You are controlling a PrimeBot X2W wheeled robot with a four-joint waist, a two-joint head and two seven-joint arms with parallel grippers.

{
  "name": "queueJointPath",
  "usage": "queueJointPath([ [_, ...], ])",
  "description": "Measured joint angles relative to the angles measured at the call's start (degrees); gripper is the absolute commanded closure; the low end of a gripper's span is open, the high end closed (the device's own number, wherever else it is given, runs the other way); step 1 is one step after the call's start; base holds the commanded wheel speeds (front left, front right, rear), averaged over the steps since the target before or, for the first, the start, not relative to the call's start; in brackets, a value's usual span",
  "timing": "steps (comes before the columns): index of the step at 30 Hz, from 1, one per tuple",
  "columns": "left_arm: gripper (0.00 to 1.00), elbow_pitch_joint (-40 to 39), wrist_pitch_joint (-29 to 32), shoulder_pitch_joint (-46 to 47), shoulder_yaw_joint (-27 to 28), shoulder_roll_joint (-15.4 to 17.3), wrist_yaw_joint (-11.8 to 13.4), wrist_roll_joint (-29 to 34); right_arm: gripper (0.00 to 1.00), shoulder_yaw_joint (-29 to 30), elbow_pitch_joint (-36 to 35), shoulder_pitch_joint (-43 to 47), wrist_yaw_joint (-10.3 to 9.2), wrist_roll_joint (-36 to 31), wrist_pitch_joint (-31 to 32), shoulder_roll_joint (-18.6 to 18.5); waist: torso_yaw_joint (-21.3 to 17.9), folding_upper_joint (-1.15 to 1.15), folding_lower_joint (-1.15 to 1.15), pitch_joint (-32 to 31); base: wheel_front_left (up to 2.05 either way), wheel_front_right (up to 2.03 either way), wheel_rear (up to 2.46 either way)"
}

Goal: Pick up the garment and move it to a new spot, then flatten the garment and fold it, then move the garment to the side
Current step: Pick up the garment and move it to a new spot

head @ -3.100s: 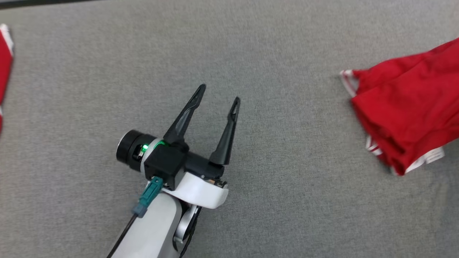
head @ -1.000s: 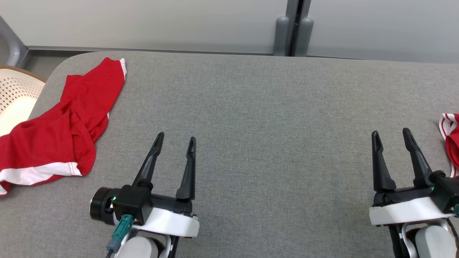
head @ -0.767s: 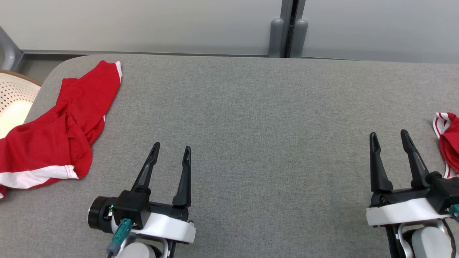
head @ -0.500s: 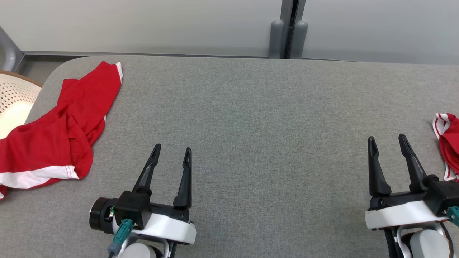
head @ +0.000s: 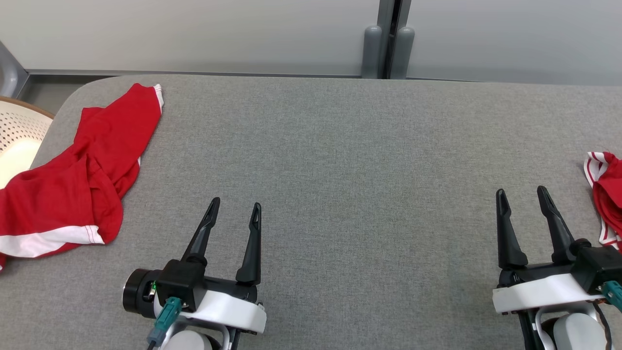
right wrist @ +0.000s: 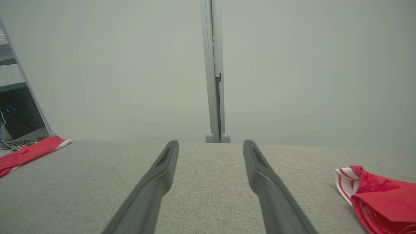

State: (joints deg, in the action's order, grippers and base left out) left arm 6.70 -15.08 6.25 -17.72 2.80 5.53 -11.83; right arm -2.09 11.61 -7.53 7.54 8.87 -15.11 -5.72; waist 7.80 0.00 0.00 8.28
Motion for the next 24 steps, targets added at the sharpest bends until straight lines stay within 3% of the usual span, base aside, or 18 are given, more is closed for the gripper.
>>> queueJointPath([
  [12, 0.00, 0.5, 0.0, 0.5, -0.9, 0.0, -0.4, -0.2, 0.00, 0.2, 0.2, 0.0, 0.00, 2.0, 0.0, 0.3, 1.5, 0.00, 0.00, 0.5, 0.00, 0.00, 0.00],
  [24, 0.00, 0.3, 0.0, -0.2, -0.7, 0.0, 0.3, -1.2, 0.00, -2.5, 0.6, 1.0, -0.02, 2.1, 0.0, -0.4, 9.9, 0.00, 0.00, 0.0, 0.00, 0.00, 0.00],
])
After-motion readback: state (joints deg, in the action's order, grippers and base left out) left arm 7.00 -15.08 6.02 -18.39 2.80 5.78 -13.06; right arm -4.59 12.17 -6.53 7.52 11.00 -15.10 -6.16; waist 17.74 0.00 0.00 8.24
